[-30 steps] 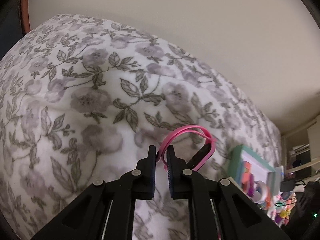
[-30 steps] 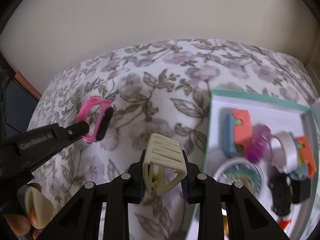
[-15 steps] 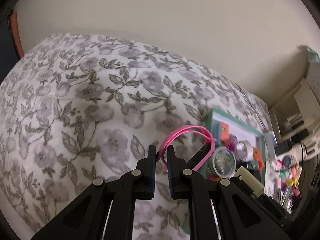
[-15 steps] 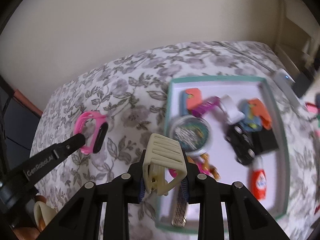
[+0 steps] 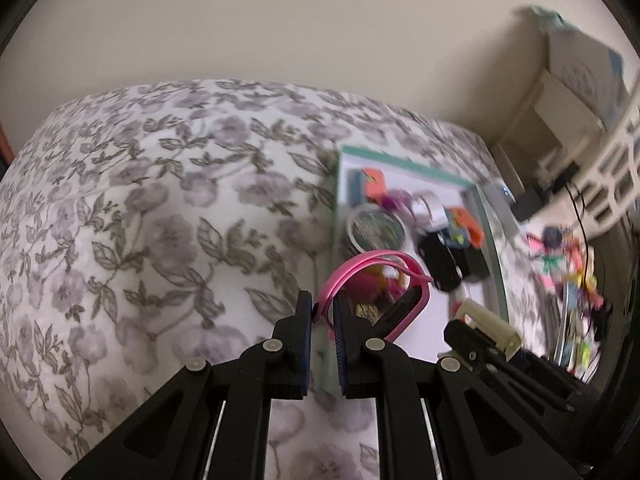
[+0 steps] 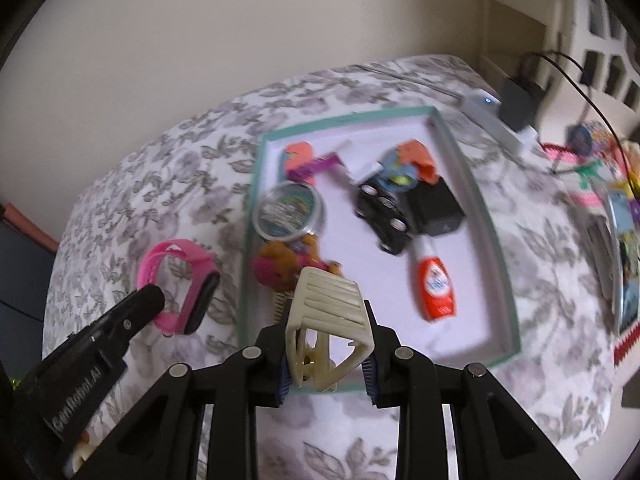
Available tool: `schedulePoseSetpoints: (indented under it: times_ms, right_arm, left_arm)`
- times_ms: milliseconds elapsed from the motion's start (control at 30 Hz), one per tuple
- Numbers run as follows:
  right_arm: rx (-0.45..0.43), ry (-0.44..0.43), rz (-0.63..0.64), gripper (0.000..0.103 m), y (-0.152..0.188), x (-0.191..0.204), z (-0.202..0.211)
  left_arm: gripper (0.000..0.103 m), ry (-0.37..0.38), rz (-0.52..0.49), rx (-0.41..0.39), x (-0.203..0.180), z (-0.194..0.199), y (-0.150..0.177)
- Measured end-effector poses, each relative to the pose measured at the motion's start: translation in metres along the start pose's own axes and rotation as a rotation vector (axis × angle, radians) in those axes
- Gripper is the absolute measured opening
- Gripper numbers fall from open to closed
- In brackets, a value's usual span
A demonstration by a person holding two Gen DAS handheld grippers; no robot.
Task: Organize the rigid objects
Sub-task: 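Carry the pink band with the left tool over the tray while the right tool carries the hair clip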
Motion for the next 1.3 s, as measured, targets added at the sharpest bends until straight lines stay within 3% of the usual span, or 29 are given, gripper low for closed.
schedulePoseSetpoints:
  times_ms: [300, 500, 1300]
  right_arm:
    - [0.003, 0.089, -0.03, 0.03, 0.005, -0.026, -0.005]
    - [0.033, 0.111, -0.055, 0.03, 0.007, -0.037, -0.016]
    - [0.136, 0.133, -0.082, 0.03, 0.019, -0.058, -0.051]
  left_arm:
    - [0.011, 0.032, -0.069, 0.123, -0.029, -0.031, 0.022]
    - [0.011, 0.007, -0.13, 0.129, -0.04, -0.04, 0.026]
    - [0.012, -0.012, -0.203, 0.228, -0.046, -0.076, 0.043]
Point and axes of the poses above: each gripper's, at about its wrist camera, not at the fingertips, and z roughly against the way its jaws point, x to its left, y to its underside, the point moved 3 cm from there along -z, roughly the way its jaws point, and after that the axes turned 3 degrees about y, right-handed, at the moved point
